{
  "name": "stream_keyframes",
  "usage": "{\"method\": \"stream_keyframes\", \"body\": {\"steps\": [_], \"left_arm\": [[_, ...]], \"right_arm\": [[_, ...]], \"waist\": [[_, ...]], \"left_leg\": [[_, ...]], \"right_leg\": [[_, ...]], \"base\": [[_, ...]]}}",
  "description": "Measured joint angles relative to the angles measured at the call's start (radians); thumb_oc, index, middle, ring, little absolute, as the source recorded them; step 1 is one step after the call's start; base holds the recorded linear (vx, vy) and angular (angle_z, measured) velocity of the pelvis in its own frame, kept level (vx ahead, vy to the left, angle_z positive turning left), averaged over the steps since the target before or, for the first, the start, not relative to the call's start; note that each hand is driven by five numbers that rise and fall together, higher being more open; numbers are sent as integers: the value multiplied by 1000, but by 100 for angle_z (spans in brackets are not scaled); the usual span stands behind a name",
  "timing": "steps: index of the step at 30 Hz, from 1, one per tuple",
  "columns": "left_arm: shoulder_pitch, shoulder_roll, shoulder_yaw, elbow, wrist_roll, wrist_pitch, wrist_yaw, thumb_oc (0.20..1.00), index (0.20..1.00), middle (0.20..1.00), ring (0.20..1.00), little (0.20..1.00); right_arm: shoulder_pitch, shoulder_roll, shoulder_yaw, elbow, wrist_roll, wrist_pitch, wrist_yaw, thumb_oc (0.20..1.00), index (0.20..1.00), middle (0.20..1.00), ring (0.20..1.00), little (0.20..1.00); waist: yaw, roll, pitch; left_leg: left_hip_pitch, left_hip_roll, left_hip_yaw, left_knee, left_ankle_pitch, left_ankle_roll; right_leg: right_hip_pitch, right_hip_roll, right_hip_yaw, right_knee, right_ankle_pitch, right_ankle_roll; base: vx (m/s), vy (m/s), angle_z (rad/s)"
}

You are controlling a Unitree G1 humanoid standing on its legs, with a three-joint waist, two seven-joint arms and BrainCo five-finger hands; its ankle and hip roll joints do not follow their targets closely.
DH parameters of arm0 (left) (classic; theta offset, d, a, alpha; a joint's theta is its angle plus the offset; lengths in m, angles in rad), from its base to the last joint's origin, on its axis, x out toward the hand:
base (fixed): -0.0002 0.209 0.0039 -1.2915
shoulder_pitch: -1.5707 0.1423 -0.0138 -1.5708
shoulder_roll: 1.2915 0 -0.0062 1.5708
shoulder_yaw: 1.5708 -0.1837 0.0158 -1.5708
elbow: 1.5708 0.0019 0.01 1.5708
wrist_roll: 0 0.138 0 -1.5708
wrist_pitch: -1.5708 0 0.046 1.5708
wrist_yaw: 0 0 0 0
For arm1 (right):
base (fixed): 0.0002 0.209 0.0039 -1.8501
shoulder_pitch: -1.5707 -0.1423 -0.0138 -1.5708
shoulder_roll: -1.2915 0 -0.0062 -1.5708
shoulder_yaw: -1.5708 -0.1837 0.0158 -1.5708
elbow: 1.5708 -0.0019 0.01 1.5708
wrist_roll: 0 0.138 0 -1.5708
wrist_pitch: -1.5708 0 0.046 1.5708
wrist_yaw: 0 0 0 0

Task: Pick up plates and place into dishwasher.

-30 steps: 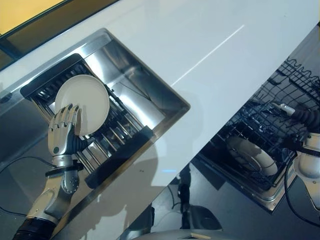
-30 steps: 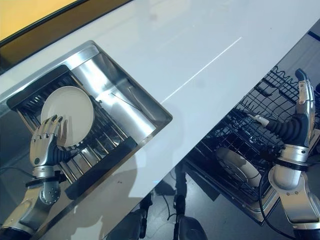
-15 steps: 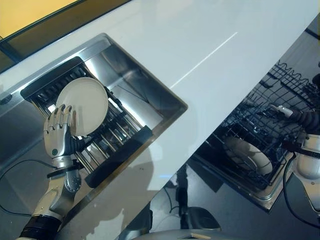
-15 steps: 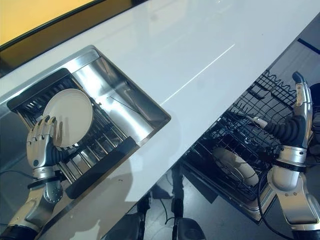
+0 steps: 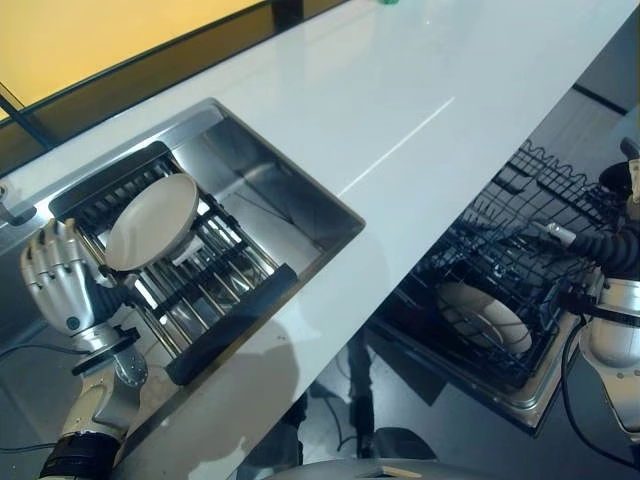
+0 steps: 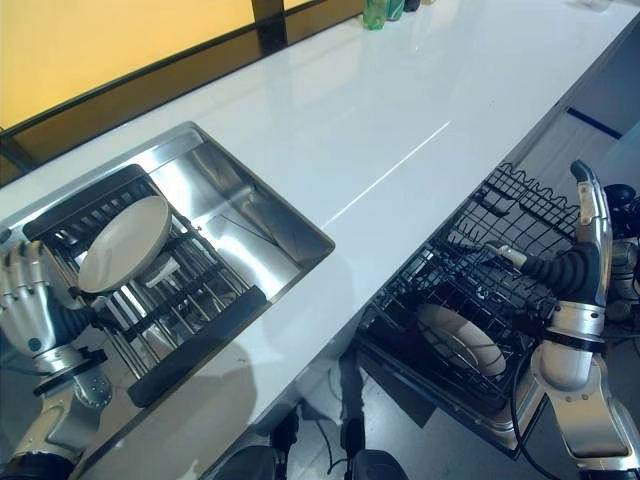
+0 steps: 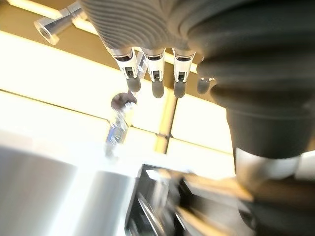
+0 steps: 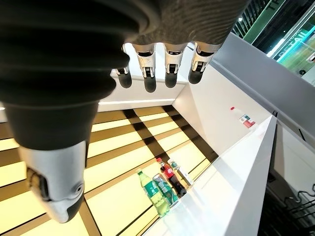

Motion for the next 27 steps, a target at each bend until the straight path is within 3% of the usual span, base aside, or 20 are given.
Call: {"method": "stream_keyframes", "body": {"steps": [3, 4, 5, 7, 8, 20, 22, 23, 27], "left_arm": [[-3, 0, -1, 21, 1, -17, 9, 1000, 1000, 1000, 1000, 1000], [-5, 0, -1, 22, 1, -24, 9, 724, 724, 724, 724, 724], [-5, 0, -2, 22, 1, -32, 9, 567, 567, 567, 567, 567], [-4, 0, -6, 22, 4, -52, 8, 435, 435, 435, 435, 435], [-4, 0, -8, 22, 15, -62, 7, 200, 200, 200, 200, 200], [-3, 36, -83, 21, 45, -109, -91, 200, 200, 200, 200, 200], [1, 46, -89, 21, 46, -122, -103, 360, 360, 360, 360, 360], [1, 49, -89, 21, 47, -122, -109, 388, 388, 388, 388, 388], [5, 68, -92, 20, 62, -123, -114, 291, 291, 291, 291, 291]], "right_arm": [[6, 12, 2, 1, 0, -6, 7, 1000, 1000, 1000, 1000, 1000], [13, 12, 2, 1, 0, -6, 7, 1000, 1000, 1000, 1000, 1000], [19, 13, 3, 1, 0, -6, 8, 1000, 1000, 1000, 1000, 1000], [21, 14, 4, 1, 0, -7, 9, 1000, 1000, 1000, 1000, 1000], [22, 15, 4, 1, 0, -7, 9, 1000, 1000, 1000, 1000, 1000], [49, 17, 15, 5, 0, -13, 9, 1000, 1000, 1000, 1000, 1000], [52, 16, 30, 5, 0, -13, 8, 1000, 1000, 1000, 1000, 1000], [52, 17, 40, 5, 0, -13, 8, 1000, 1000, 1000, 1000, 1000], [56, 18, 46, 6, 0, -13, 8, 1000, 1000, 1000, 1000, 1000]], "waist": [[-1, -5, -17], [-1, -7, -18], [0, -8, -19], [-1, -11, -22], [-1, -11, -22], [-3, -22, -19], [-3, -26, -16], [-3, -28, -15], [-2, -39, -8]], "left_leg": [[1, 0, 2, -4, 0, 0], [7, -1, 2, -4, 0, 0], [16, -1, 2, -7, 0, 0], [18, -2, 3, -7, -2, 2], [18, -2, 4, -7, -2, 2], [33, 0, 21, -7, -3, 3], [33, 0, 21, -6, -3, 3], [33, 0, 21, -5, -4, 3], [32, 0, 21, -5, -4, 3]], "right_leg": [[3, -1, 3, 1, 0, 1], [8, -1, 3, 0, -1, 1], [14, -1, 3, 0, -2, 2], [18, -2, 4, 0, -3, 4], [18, -2, 5, 1, -3, 4], [26, -4, 18, 6, -3, 4], [26, -4, 18, 7, -3, 4], [26, -4, 18, 7, -3, 4], [24, -4, 18, 7, -3, 4]], "base": [[48, -21, -3], [41, -11, 0], [39, -8, 1], [17, -2, 0], [0, 0, 0], [4, -1, -2], [0, 0, 0], [0, 0, 0], [0, 0, 0]]}}
